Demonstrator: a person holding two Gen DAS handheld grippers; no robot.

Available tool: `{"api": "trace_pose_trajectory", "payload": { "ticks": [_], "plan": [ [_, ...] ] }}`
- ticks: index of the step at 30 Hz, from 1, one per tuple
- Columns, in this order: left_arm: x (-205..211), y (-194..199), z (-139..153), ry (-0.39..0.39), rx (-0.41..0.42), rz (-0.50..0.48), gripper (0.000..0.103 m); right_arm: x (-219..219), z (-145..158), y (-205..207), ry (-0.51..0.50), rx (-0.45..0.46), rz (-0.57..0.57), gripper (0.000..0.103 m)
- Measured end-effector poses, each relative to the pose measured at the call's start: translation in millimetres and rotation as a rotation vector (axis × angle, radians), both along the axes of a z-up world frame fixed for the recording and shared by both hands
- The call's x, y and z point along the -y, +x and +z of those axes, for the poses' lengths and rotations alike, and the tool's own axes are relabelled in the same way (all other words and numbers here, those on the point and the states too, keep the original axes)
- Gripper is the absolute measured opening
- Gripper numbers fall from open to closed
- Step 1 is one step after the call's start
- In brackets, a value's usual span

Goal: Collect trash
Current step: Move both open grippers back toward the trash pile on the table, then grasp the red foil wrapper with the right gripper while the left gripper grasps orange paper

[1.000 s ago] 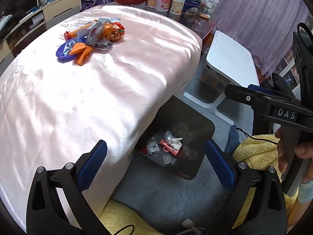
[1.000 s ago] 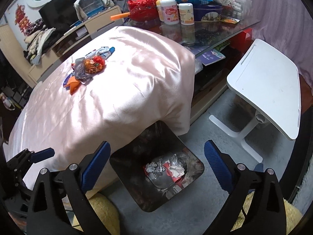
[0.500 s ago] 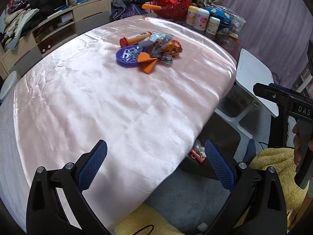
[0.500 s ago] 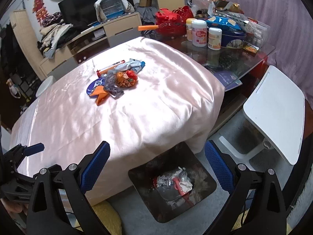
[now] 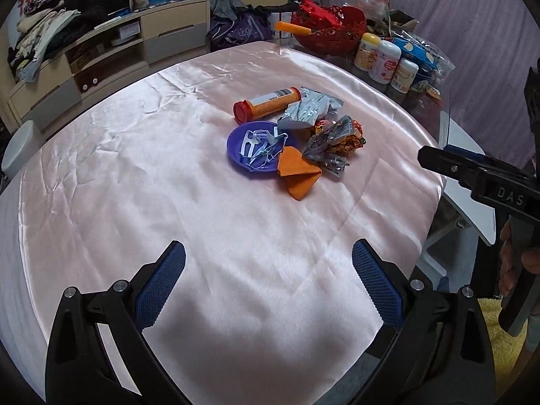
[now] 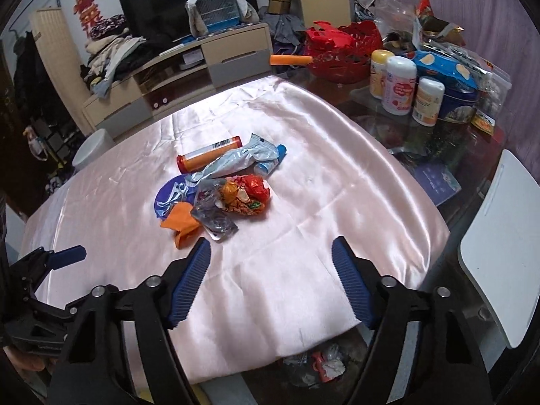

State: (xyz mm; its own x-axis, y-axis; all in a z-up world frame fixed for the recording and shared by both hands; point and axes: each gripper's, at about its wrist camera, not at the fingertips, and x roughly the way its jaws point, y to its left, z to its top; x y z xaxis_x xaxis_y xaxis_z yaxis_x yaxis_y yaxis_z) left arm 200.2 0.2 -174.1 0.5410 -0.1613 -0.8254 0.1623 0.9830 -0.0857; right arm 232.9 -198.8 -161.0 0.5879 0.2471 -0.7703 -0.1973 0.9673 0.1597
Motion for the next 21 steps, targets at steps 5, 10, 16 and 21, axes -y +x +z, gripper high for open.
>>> {"api": "trace_pose_trajectory", "payload": {
  "ticks": [5, 10, 16, 21],
  "plan": [
    [15.3, 25.1, -13.6, -0.021, -0.034, -0.043, 0.069, -10.6, -16.9, 25.5, 0.025, -0.038, 0.041, 0.058],
    [26.6, 47.3, -27.4, -0.016, -0.062, -0.056, 0.055, -15.7, -30.8, 42.0, 0.035, -0.064, 0.061, 0.057],
    [35.0, 66.8, -36.4, -0.025, -0.079, -0.067, 0.048, -22.2, -40.3, 58.3, 0.041, -0.076, 0.097, 0.056],
    [41.4, 78.0, -40.0, -0.032, -0.084, -0.075, 0.030, -25.2, -47.0, 71.0, 0.043, -0.081, 0.112, 0.049]
  ]
}}
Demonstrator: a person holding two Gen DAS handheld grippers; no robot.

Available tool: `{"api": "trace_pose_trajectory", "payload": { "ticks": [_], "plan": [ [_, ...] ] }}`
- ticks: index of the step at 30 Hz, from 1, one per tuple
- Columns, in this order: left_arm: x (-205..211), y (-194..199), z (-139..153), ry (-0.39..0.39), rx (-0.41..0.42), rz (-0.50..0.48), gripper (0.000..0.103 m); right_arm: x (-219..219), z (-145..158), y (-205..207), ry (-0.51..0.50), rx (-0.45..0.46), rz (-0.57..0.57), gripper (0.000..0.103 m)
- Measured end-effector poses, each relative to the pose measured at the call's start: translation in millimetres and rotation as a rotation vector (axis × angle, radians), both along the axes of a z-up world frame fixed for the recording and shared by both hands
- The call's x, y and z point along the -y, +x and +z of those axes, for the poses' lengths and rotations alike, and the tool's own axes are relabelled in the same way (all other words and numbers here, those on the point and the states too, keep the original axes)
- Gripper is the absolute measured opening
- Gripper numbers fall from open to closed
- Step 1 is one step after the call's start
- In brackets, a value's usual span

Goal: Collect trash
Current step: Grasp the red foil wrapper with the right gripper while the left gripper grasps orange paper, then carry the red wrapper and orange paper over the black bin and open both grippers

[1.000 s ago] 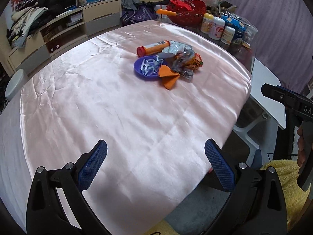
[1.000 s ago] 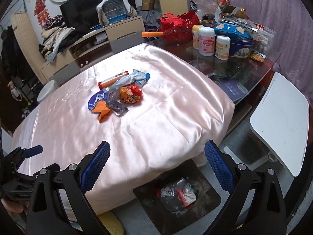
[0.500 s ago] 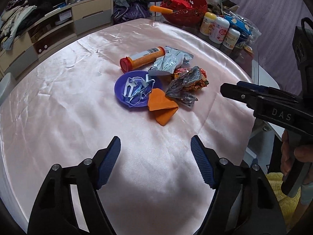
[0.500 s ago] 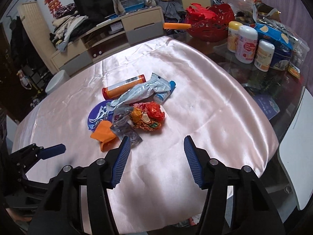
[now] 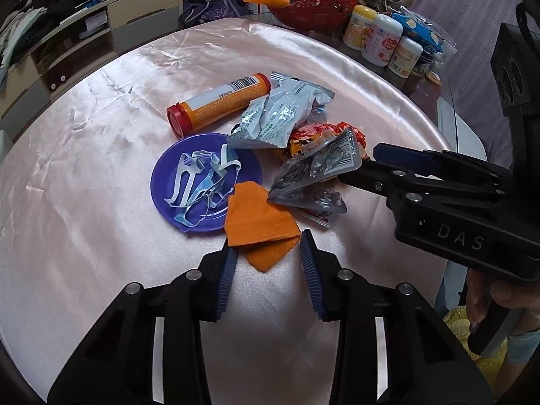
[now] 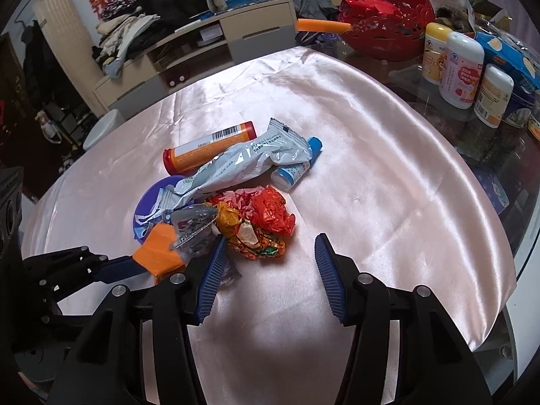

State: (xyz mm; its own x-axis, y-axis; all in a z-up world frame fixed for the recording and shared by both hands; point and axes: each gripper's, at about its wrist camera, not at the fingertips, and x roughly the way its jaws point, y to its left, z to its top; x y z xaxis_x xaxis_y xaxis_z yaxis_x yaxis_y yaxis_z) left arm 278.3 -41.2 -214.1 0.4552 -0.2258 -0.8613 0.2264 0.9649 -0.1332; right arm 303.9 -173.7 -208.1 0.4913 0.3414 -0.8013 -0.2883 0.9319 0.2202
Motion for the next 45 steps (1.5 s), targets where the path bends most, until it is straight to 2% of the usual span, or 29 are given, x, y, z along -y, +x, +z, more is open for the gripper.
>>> {"api": "trace_pose_trajectory", "payload": {
  "ticks": [3, 6, 11, 21, 32, 38, 45],
  "plan": [
    [1.3, 3.5, 0.2, -0.005, 0.001, -0.002, 0.024, -2.1, 0.1, 3.6, 0.005, 0.004, 0.016, 0.031],
    [2.3, 4.3, 4.0, -0.001, 0.012, -0.006, 0.013, -0.4, 5.9, 1.9, 0.000, 0.030, 0.016, 0.029],
    [1.1, 0.2, 15.4, 0.002, 0.033, -0.003, 0.005, 12.5, 24.0, -5.8, 0.004, 0.079, -0.017, 0.028],
    [-0.4, -32.3, 66.0, 0.008, 0.131, 0.008, 0.005, 30.9, 78.4, -35.5, 0.008, 0.178, -0.057, 0.028],
    [11.3, -103.4, 126.5, 0.012, 0.251, -0.036, 0.005, 58.5, 140.0, -119.6, -0.004, 0.302, -0.106, 0.028],
    [22.8, -147.8, 141.6, 0.005, 0.294, -0.085, 0.005, 76.2, 152.6, -171.1, -0.040, 0.328, -0.148, 0.028],
    [37.7, -191.3, 131.7, -0.004, 0.299, -0.146, 0.005, 94.7, 141.8, -226.8, -0.091, 0.319, -0.177, 0.028]
  ]
}}
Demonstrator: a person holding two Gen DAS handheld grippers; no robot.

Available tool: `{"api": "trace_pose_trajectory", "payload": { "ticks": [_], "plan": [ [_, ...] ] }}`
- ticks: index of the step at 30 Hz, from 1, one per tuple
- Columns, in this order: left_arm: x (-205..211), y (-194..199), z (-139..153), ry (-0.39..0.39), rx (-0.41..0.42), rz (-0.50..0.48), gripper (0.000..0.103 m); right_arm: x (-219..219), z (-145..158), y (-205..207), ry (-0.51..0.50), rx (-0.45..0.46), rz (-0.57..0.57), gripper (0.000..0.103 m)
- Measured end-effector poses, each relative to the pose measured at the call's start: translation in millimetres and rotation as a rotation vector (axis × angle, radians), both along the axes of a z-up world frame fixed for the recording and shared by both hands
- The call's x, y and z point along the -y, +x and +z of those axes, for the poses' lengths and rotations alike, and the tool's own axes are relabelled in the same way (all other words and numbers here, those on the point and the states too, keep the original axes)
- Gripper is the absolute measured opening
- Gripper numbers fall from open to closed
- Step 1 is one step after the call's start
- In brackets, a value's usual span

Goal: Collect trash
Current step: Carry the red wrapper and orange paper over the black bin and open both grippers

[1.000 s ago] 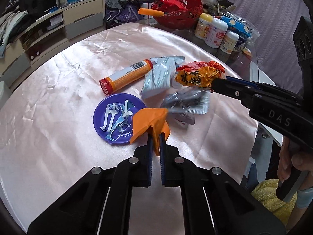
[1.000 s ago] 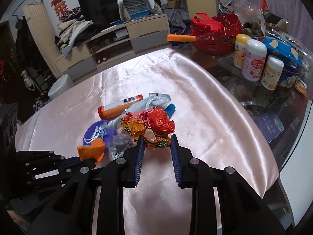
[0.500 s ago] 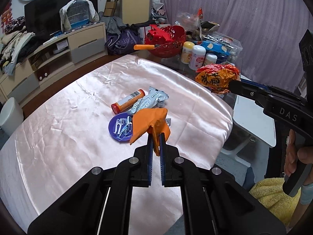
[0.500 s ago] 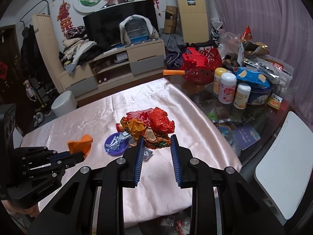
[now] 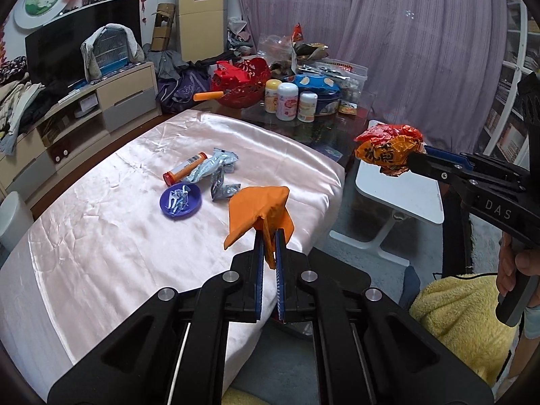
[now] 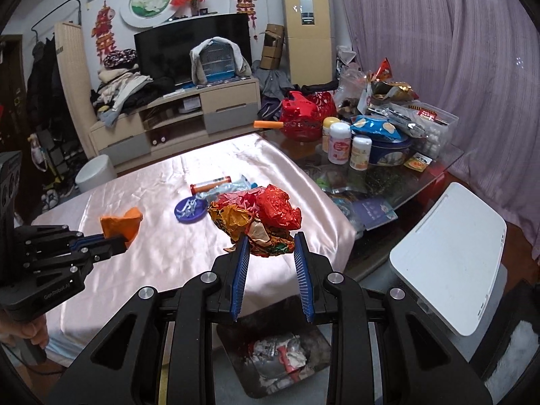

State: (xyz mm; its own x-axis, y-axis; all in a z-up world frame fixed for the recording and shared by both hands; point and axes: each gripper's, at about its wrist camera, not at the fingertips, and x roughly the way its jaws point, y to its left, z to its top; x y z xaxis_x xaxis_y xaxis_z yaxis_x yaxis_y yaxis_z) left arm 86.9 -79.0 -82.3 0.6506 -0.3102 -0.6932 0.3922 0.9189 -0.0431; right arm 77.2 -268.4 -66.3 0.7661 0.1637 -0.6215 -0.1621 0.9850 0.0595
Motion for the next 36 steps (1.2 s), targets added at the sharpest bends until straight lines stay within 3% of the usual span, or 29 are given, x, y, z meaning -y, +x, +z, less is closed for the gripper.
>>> {"api": "trace_pose_trajectory", "payload": {
  "ticks": [6, 13, 28, 36],
  "plan": [
    [16.9, -20.9, -36.2, -0.022, -0.067, -0.057, 0.005, 14.6, -27.8, -30.3, 0.006, -0.058, -0.053, 0.028],
    [36.5, -24.1, -76.6, -0.032, -0.153, -0.096, 0.005, 25.8, -70.7, -38.7, 0.033, -0.155, -0.099, 0.028],
    [71.7, 2.0, -168.0, -0.005, -0.362, -0.154, 0.005, 41.6, -158.5, -11.9, 0.064, -0.368, -0.169, 0.028],
    [87.0, 20.9, -194.7, 0.018, -0.432, -0.162, 0.005, 43.6, -185.1, 11.3, 0.089, -0.451, -0.150, 0.028]
  ]
}}
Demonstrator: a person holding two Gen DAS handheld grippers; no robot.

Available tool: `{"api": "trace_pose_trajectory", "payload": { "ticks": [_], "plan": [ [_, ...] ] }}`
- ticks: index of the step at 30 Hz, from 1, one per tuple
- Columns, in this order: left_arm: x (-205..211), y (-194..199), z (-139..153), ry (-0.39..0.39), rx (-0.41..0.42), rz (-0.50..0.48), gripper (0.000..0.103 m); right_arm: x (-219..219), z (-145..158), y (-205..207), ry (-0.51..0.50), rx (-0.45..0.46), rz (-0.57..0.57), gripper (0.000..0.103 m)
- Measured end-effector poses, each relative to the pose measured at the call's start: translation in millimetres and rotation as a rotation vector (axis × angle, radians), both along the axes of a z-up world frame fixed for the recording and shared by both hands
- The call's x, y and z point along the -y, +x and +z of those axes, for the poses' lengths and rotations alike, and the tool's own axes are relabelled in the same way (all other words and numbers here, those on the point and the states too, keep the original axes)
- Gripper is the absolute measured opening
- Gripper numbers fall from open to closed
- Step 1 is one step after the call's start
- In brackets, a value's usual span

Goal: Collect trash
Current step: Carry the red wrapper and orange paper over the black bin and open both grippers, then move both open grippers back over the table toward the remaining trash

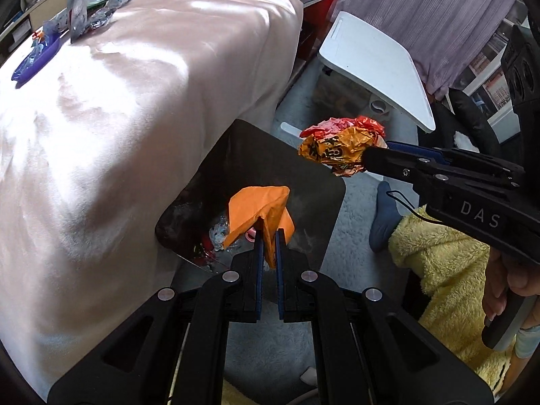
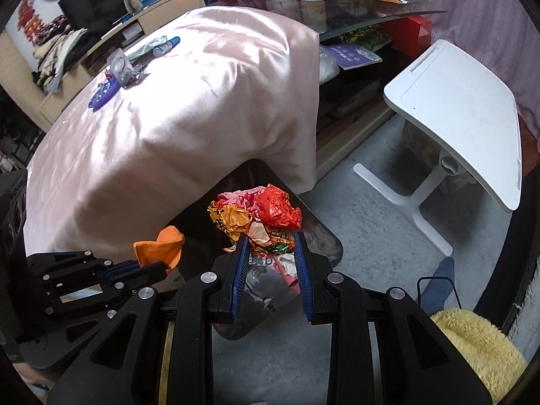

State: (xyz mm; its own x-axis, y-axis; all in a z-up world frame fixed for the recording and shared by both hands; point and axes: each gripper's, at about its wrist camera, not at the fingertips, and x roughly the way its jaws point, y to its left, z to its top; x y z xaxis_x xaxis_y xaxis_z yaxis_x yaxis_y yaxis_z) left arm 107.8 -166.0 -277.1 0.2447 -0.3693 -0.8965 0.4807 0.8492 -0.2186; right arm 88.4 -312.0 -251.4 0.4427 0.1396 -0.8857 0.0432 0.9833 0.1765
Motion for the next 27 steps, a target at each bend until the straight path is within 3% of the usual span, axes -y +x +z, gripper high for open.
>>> {"api": "trace_pose_trajectory", "payload": {
  "ticks": [11, 13, 15, 20, 22, 25, 27],
  "plan": [
    [1.3, 13.1, -5.8, 0.024, -0.026, -0.001, 0.007, 1.4, -9.5, 21.8, 0.049, -0.030, 0.011, 0.031],
    [0.3, 12.7, -3.4, 0.031, -0.020, 0.005, 0.015, 1.1, -6.9, 22.2, 0.048, -0.024, 0.009, 0.031],
    [-2.1, 11.0, 0.0, 0.038, -0.006, 0.010, 0.032, 1.0, -3.4, 22.0, 0.047, -0.016, 0.004, 0.039],
    [-17.1, 3.7, 14.3, 0.045, 0.032, 0.032, 0.039, 1.8, 13.2, 16.1, 0.037, 0.023, -0.014, 0.050],
    [-25.6, -0.9, 24.0, 0.047, 0.057, 0.044, 0.044, 2.3, 22.2, 12.1, 0.028, 0.046, -0.024, 0.065],
    [-40.1, -10.5, 40.1, 0.055, 0.099, 0.066, 0.061, 0.7, 37.5, 3.8, 0.006, 0.095, -0.038, 0.086],
    [-49.8, -16.4, 50.4, 0.060, 0.124, 0.086, 0.076, -1.6, 47.5, -0.8, 0.002, 0.134, -0.034, 0.091]
  ]
}}
